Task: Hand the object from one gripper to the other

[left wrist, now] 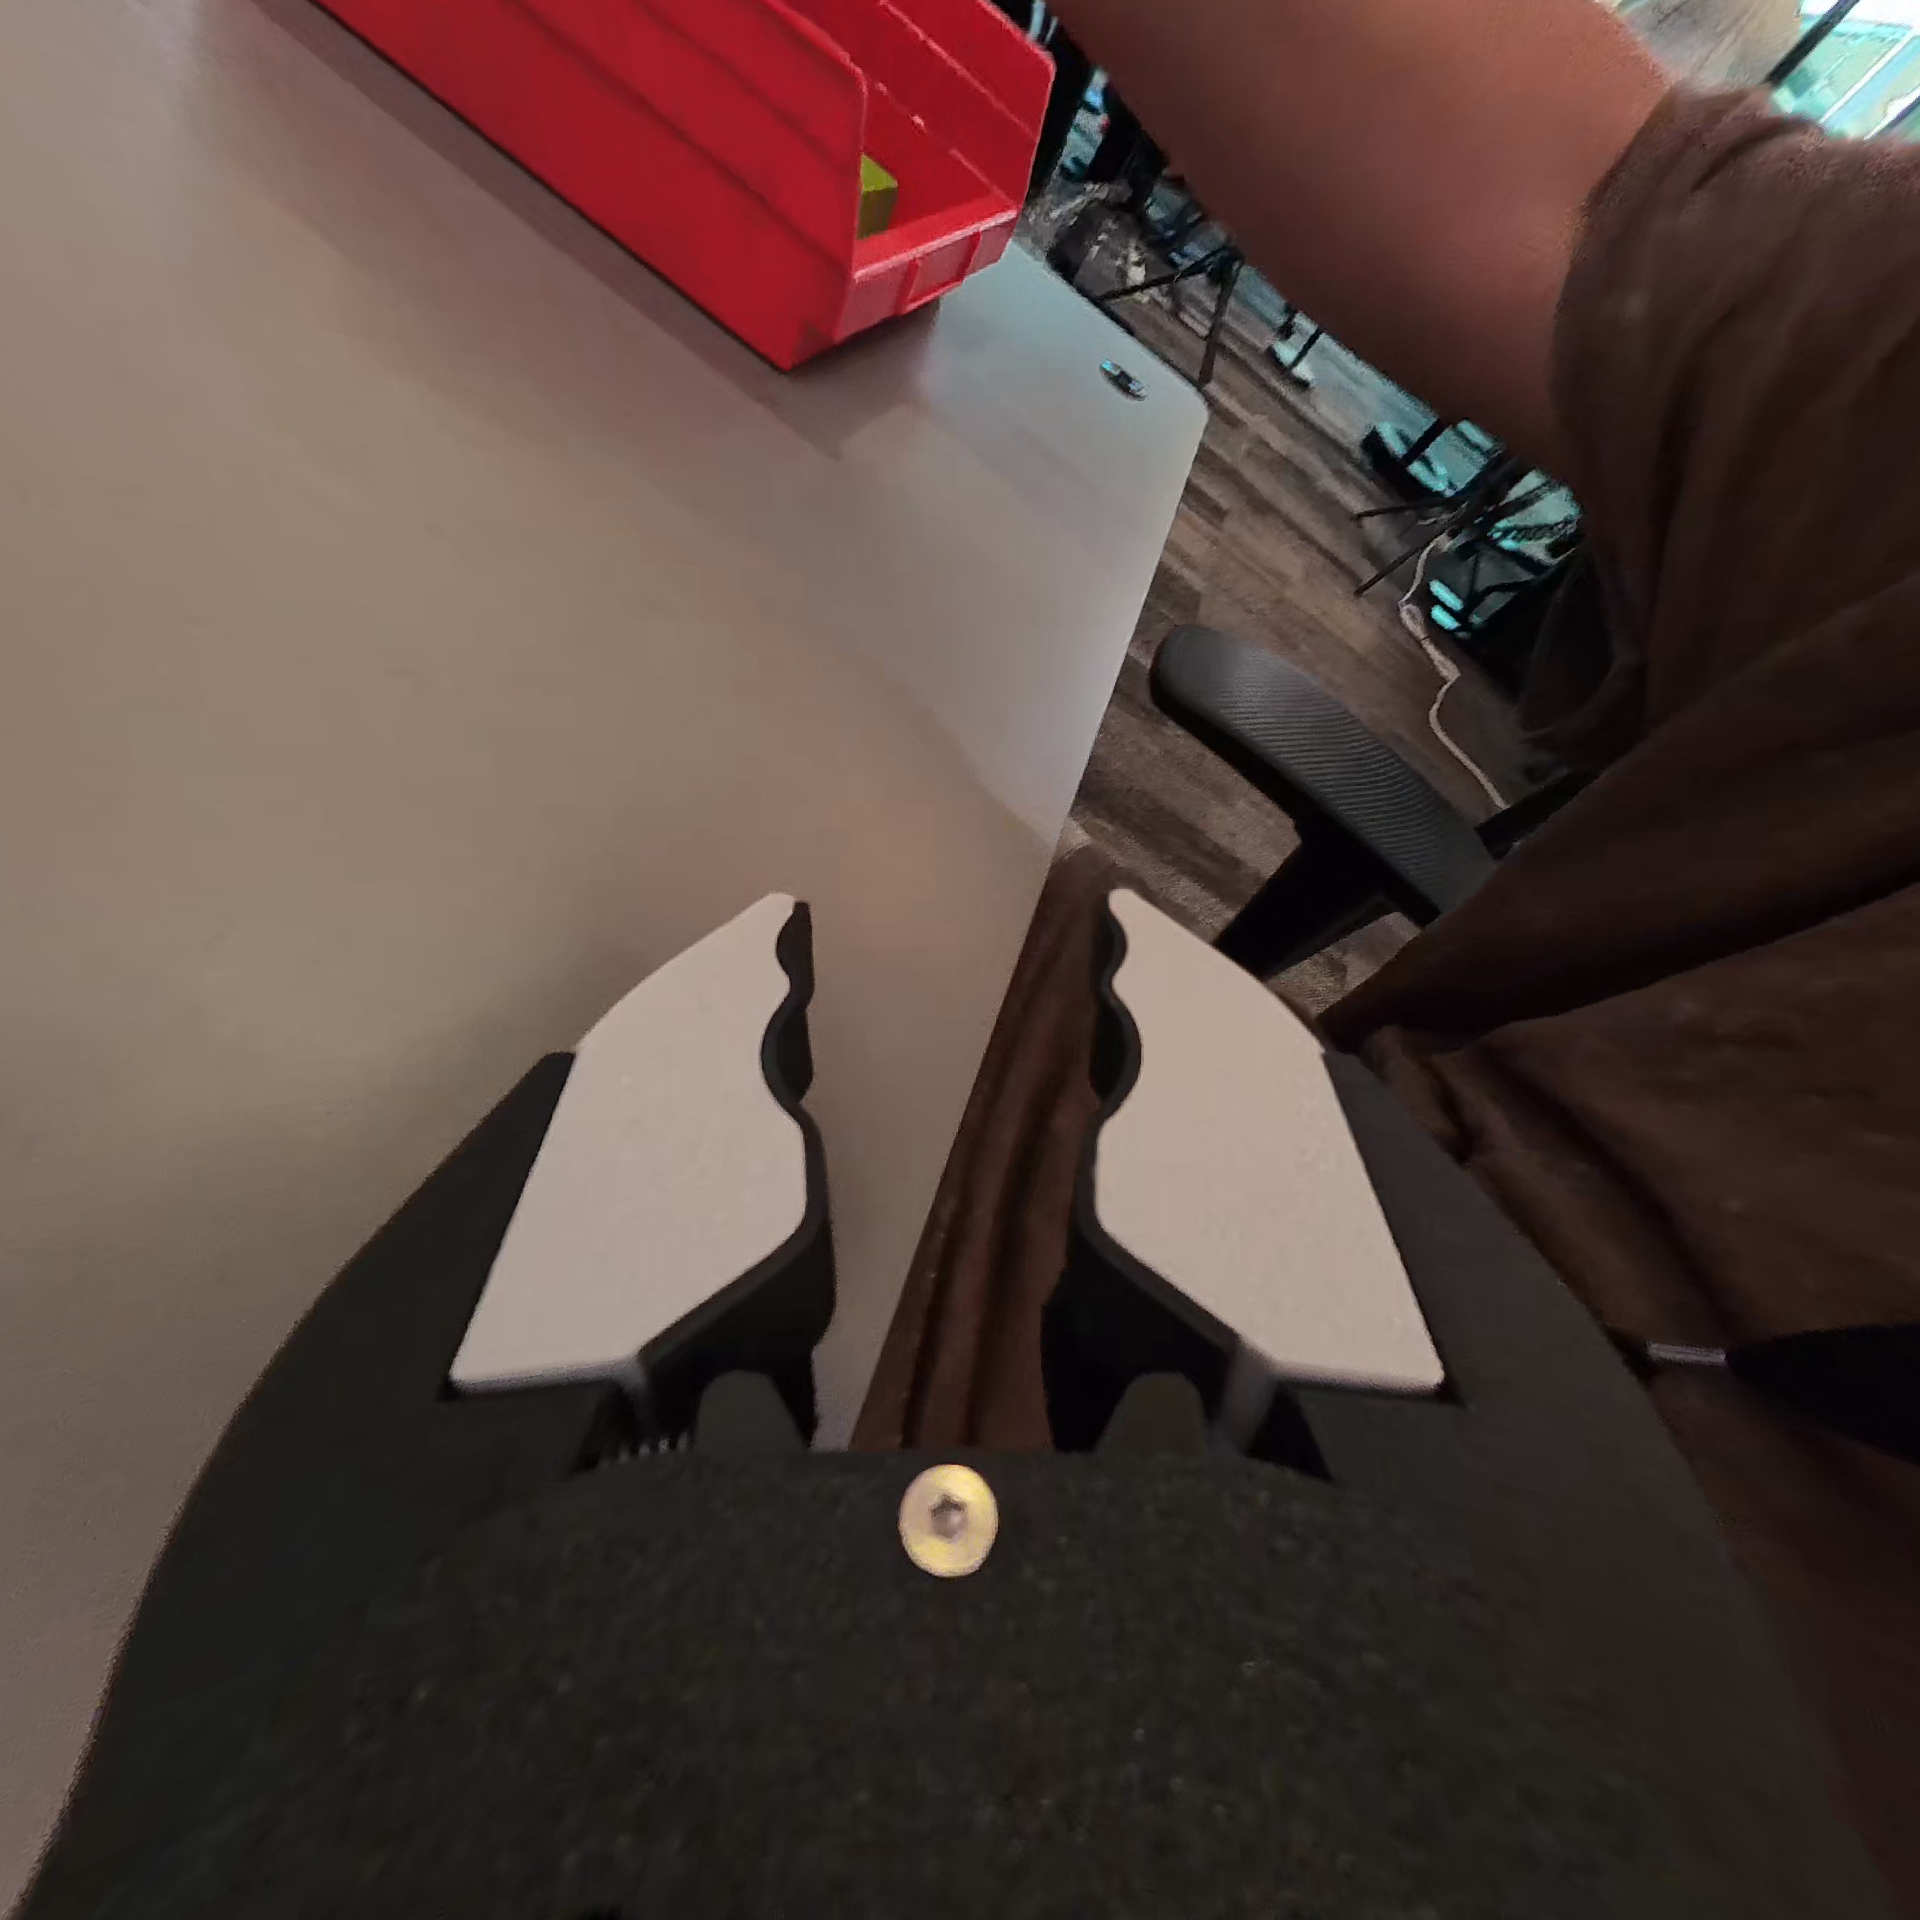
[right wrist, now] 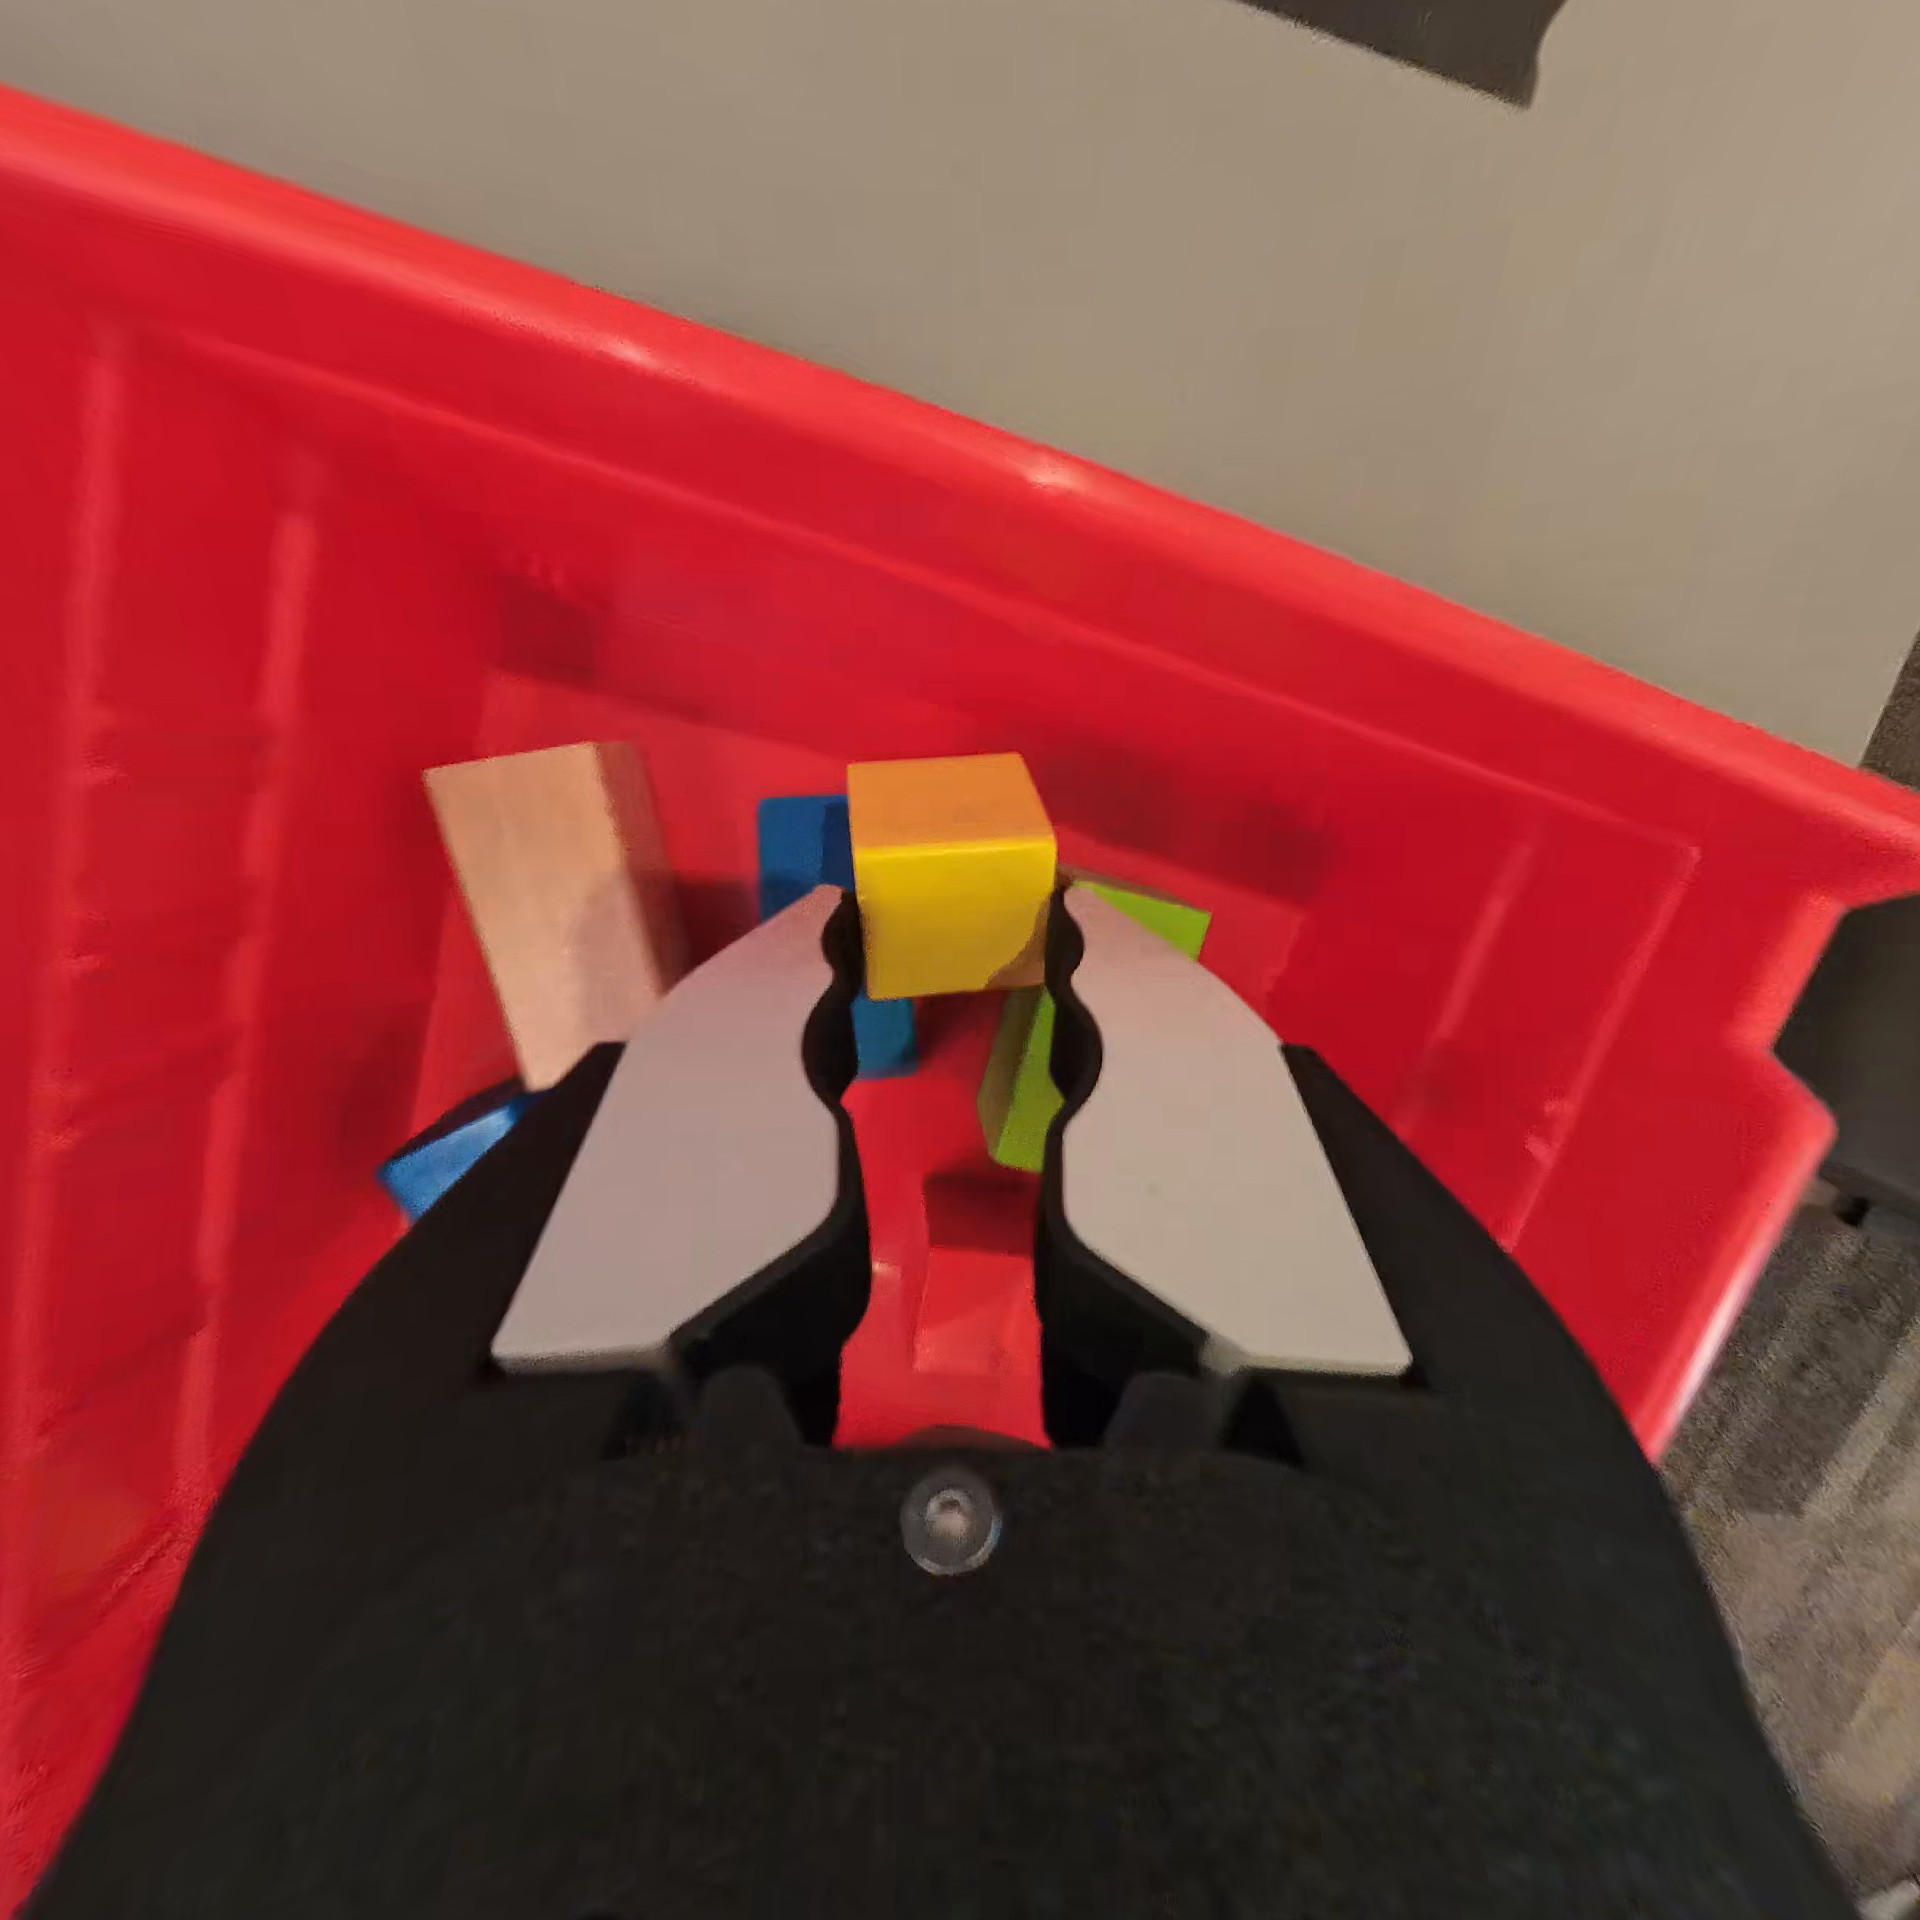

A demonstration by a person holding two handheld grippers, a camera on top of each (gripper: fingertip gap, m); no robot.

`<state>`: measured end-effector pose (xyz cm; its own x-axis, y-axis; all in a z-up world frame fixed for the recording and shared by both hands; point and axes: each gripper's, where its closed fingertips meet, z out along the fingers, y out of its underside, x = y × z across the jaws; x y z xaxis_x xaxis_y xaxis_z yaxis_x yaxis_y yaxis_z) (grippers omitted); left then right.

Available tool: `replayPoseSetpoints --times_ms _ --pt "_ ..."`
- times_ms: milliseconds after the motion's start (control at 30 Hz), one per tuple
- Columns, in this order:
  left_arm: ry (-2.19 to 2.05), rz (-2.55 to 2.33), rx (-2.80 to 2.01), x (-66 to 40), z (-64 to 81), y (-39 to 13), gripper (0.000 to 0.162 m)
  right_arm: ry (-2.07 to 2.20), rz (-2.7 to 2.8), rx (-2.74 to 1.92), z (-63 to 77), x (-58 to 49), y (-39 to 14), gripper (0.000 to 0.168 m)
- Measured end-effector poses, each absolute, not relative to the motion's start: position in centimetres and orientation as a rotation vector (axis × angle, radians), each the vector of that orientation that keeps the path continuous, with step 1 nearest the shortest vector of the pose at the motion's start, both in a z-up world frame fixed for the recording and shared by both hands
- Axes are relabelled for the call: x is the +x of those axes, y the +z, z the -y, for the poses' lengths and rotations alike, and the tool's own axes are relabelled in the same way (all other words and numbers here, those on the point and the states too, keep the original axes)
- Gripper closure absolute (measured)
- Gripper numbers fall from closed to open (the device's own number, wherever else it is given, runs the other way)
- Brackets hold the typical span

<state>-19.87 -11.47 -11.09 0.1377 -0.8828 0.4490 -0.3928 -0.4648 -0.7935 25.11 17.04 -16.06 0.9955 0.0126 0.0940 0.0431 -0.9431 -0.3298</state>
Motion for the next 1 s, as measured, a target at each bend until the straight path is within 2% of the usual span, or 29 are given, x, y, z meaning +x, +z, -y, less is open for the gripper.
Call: replayPoseSetpoints --times_ms 167,400,600,933,1000 --pt "-1.303 -1.240 -1.961 -19.7 11.7 -11.8 0.110 -0.202 0.035 -2.869 -17.7 26.3 -17.0 0.134" --pt "-1.365 -1.241 -1.980 -19.5 12.3 -11.8 0.110 -0.334 0.342 -3.022 -16.2 26.1 -17.2 0.134" --pt "-1.304 -1.257 -1.982 -19.6 12.1 -12.1 0.110 -0.394 0.638 -2.901 -17.1 26.3 -17.6 0.134" --pt "-1.293 -1.259 -2.020 -19.7 12.0 -12.9 0.109 -0.284 0.545 -2.906 -16.7 27.6 -19.2 0.130" --pt "-1.326 -1.247 -2.020 -19.6 12.1 -12.6 0.110 -0.318 0.558 -2.874 -16.6 27.8 -18.7 0.122"
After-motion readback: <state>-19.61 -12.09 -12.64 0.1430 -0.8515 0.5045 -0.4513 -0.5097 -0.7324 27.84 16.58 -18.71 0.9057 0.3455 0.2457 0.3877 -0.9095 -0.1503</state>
